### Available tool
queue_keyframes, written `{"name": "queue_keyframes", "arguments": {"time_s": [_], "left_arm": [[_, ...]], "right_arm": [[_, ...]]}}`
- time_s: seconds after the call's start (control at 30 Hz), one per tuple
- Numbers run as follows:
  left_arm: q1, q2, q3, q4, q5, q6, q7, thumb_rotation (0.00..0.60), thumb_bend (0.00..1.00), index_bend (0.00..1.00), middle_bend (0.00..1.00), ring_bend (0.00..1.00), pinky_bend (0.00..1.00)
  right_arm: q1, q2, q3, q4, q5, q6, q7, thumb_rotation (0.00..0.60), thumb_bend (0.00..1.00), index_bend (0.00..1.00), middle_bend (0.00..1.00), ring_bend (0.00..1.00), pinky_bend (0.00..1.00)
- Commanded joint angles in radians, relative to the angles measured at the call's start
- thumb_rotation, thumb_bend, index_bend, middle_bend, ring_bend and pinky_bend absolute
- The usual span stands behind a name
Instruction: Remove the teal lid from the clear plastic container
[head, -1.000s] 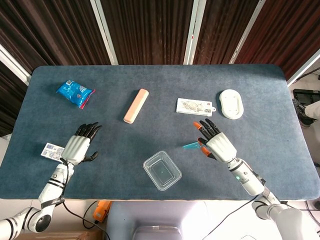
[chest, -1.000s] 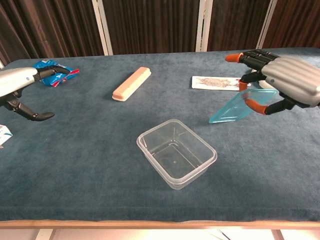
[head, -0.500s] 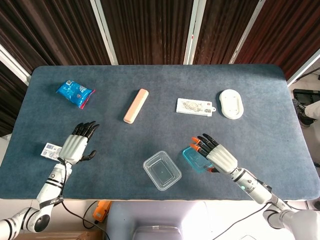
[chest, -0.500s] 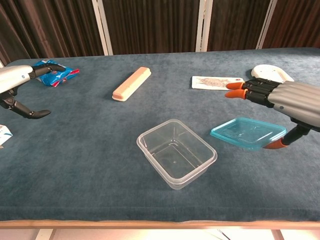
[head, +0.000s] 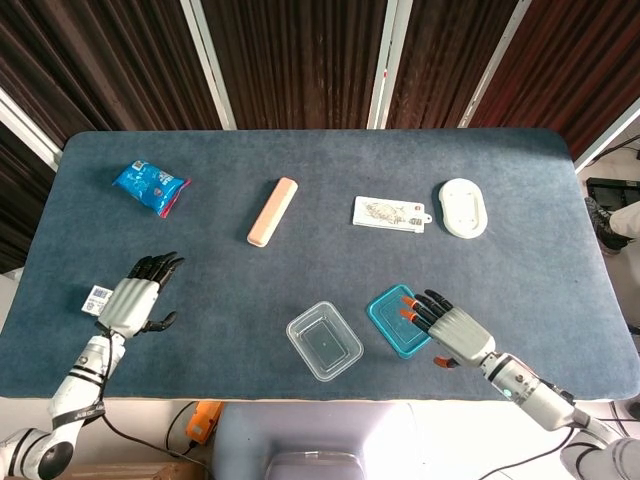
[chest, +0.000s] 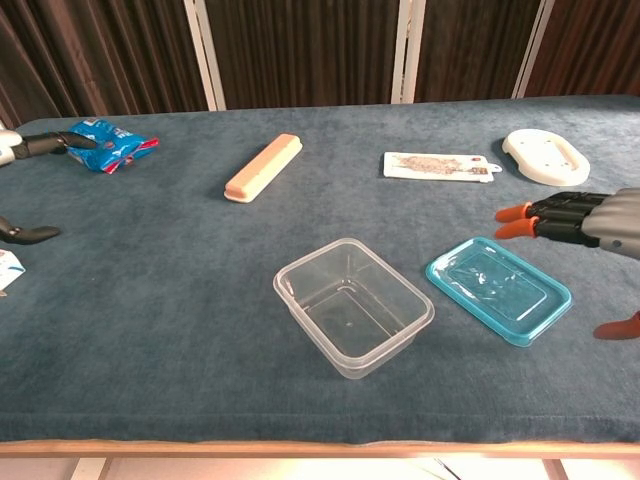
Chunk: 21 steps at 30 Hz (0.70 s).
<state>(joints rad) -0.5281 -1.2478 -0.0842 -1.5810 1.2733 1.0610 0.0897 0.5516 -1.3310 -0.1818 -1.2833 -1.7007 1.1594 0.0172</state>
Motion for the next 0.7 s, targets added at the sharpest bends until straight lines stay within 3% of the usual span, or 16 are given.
{"name": "queue_keyframes", "arguments": {"time_s": [0.03,0.13,0.2,0.33,0.43,0.53,0.7], "left_arm": [[0.077,0.051,0.037,-0.040,0.070,0.150,0.096,0.600,0.31,0.00,0.00,0.00,0.00],[0.150,0.095,0.075,-0.084,0.109,0.247,0.115,0.600,0.31,0.00,0.00,0.00,0.00],[0.204,0.102,0.102,-0.078,0.156,0.318,0.052,0.600,0.32,0.00,0.00,0.00,0.00],[0.304,0.041,0.138,0.048,0.237,0.461,-0.065,0.600,0.32,0.00,0.00,0.00,0.00],[0.346,0.004,0.152,0.121,0.264,0.512,-0.092,0.600,0.32,0.00,0.00,0.00,0.00],[0.355,0.026,0.158,0.114,0.290,0.520,-0.116,0.600,0.32,0.00,0.00,0.00,0.00],[0.367,0.028,0.141,0.120,0.291,0.528,-0.127,0.600,0.32,0.00,0.00,0.00,0.00]], "right_arm": [[-0.082,0.145,0.043,-0.194,0.108,0.088,-0.130,0.600,0.05,0.00,0.00,0.00,0.00],[-0.189,0.197,0.082,-0.316,0.189,0.244,-0.289,0.600,0.05,0.00,0.00,0.00,0.00],[-0.268,0.208,0.089,-0.371,0.225,0.350,-0.376,0.600,0.05,0.00,0.00,0.00,0.00],[-0.399,0.188,0.076,-0.371,0.254,0.483,-0.349,0.600,0.05,0.00,0.00,0.00,0.00],[-0.448,0.189,0.073,-0.365,0.287,0.492,-0.293,0.600,0.05,0.00,0.00,0.00,0.00],[-0.451,0.190,0.095,-0.344,0.259,0.504,-0.282,0.600,0.06,0.00,0.00,0.00,0.00],[-0.444,0.191,0.115,-0.350,0.288,0.437,-0.293,0.600,0.05,0.00,0.00,0.00,0.00]]}}
